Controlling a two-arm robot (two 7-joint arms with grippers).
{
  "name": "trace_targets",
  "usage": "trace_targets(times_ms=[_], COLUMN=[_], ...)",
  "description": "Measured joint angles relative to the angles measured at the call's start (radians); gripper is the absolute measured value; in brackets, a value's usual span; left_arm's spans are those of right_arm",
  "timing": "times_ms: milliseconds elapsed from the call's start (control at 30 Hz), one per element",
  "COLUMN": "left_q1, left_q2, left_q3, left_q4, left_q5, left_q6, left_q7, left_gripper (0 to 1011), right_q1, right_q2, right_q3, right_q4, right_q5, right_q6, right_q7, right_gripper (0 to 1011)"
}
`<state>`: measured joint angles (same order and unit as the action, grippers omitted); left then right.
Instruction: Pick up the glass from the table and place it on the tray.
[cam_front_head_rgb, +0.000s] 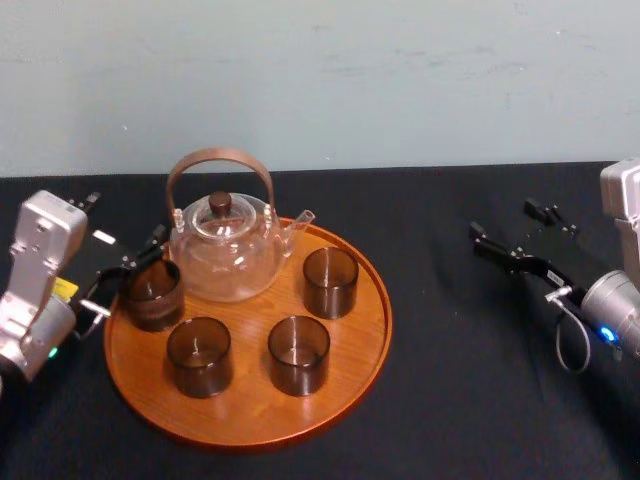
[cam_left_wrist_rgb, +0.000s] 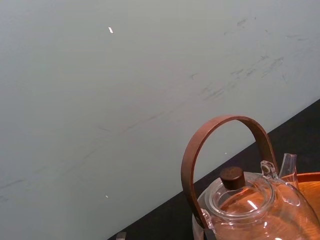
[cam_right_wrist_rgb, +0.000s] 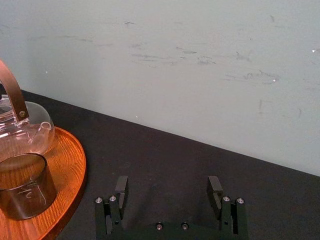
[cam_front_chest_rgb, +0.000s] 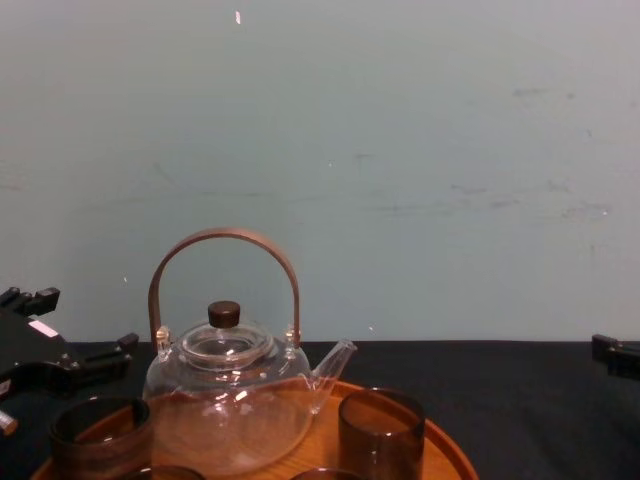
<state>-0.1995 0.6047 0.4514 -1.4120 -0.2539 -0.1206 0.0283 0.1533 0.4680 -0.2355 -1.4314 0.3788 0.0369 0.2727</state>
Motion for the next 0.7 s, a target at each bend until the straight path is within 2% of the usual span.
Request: trace_targets(times_ms=[700], left_q1=[0.0], left_q2=[0.0], left_q3=[0.0], left_q4=[0.0], left_q5=[0.0], left_q6=[0.0], left_q7=[0.0], left_gripper=[1001], right_q1=[0.003], right_q2=[0.003], right_q3=[-0.005], right_q4=[-0.001], right_q5=[0.003], right_q6=[0.002], right_q7=[0.004], right_gripper=[1002])
